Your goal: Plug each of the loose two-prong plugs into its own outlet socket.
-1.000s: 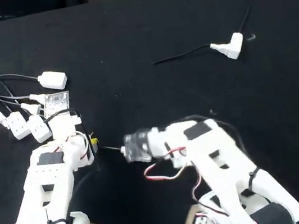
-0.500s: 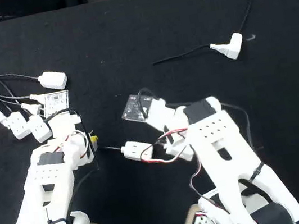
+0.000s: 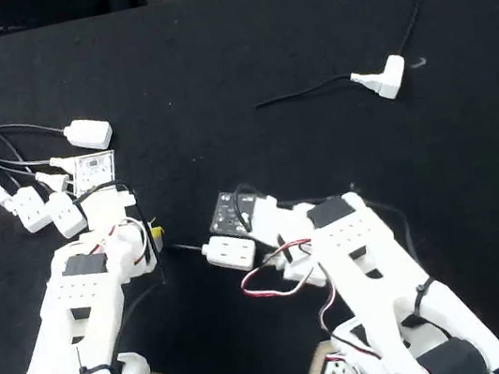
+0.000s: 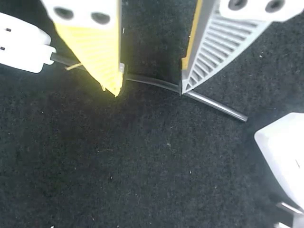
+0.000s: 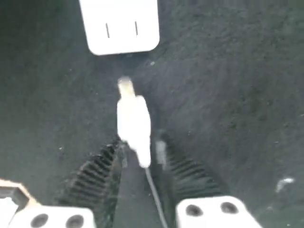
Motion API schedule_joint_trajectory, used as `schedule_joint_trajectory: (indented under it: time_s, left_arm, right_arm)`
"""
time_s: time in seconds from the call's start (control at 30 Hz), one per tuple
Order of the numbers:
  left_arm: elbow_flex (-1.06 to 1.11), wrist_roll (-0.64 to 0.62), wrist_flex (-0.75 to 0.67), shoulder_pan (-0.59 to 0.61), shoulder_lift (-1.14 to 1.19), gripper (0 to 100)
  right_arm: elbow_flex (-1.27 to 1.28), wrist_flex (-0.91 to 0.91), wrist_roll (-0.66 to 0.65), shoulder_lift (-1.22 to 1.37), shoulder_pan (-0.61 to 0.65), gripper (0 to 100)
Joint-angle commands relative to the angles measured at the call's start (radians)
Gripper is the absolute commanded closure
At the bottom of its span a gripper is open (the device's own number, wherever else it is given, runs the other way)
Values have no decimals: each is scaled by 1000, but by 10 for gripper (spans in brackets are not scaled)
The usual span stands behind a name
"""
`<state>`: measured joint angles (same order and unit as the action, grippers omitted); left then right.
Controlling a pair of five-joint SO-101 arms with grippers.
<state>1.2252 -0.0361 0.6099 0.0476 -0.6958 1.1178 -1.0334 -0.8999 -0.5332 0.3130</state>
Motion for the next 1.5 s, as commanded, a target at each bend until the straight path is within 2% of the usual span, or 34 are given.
schedule_joint_trajectory:
  time_s: [0.0,0.2,0.43,0.67,0.8,1.2,1.47]
  left_arm:
    - [-2,-8,-9,7,-25,798]
    - [-2,-8,-9,7,-25,798]
    - [-2,-8,-9,10,-25,798]
    - [-2,-8,-9,12,-25,798]
    - [-2,-8,-9,8,-25,798]
    - [-2,-6,-9,8,-25,798]
    - [-2,-6,-9,8,-25,798]
  right_arm:
    - [4,-14,-9,-10,-21,835]
    - [10,-12,-87,-5,-21,868]
    - [18,-5,-115,-4,-40,868]
    - [140,153,-252,-10,-130,868]
    - [143,175,-250,-12,-157,868]
    - [99,178,-255,-12,-115,868]
    - [105,264,-252,-12,-114,868]
